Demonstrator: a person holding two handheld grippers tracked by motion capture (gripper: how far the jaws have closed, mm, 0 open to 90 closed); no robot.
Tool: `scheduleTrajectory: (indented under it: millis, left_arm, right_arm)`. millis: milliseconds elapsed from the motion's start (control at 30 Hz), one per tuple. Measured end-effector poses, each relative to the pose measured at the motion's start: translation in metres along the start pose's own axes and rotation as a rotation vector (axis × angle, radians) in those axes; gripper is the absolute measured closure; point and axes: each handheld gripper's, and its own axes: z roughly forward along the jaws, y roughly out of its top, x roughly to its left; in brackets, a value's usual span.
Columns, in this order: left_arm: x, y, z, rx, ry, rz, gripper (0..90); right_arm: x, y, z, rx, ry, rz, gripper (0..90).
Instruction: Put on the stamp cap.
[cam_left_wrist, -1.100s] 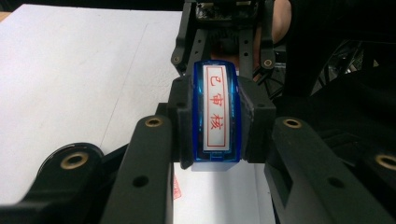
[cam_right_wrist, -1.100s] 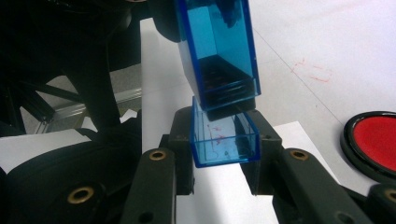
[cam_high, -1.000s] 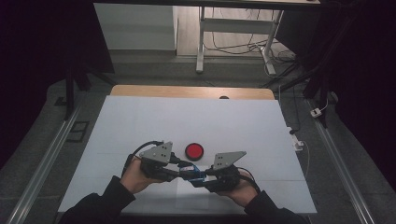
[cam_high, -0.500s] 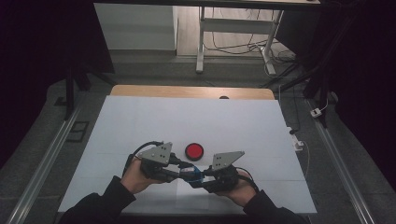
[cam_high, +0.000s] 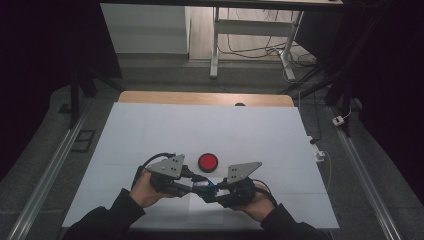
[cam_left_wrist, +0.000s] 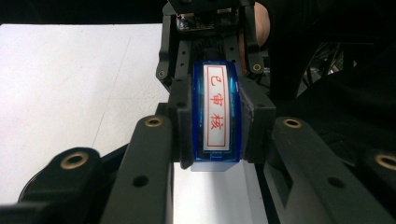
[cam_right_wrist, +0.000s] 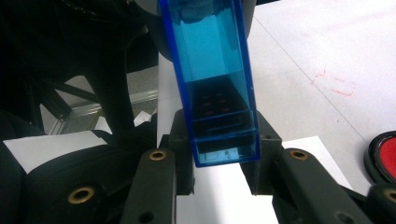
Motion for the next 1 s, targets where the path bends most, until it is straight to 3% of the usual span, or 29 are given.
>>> scheduleTrajectory:
  millis: [533,667,1000]
  left_arm:
    - [0.0054,-0.0068,0.0006,-0.071,-0.043,-0.041,70.5]
    - [0.0051,-0.0058,0.0010,-0.056,-0.026,-0.041,70.3]
    - [0.0038,-0.0038,-0.0026,-0.040,0.020,-0.060,70.4]
  right_arm:
    - [0.0008,0.0017,-0.0036,-0.021,0.014,-0.023,68.3]
    - [-0.0005,0.0007,-0.0030,-0.021,0.009,-0.006,67.6]
    - [0.0002,0.0002,-0.0046,-0.003,-0.061,0.009,60.9]
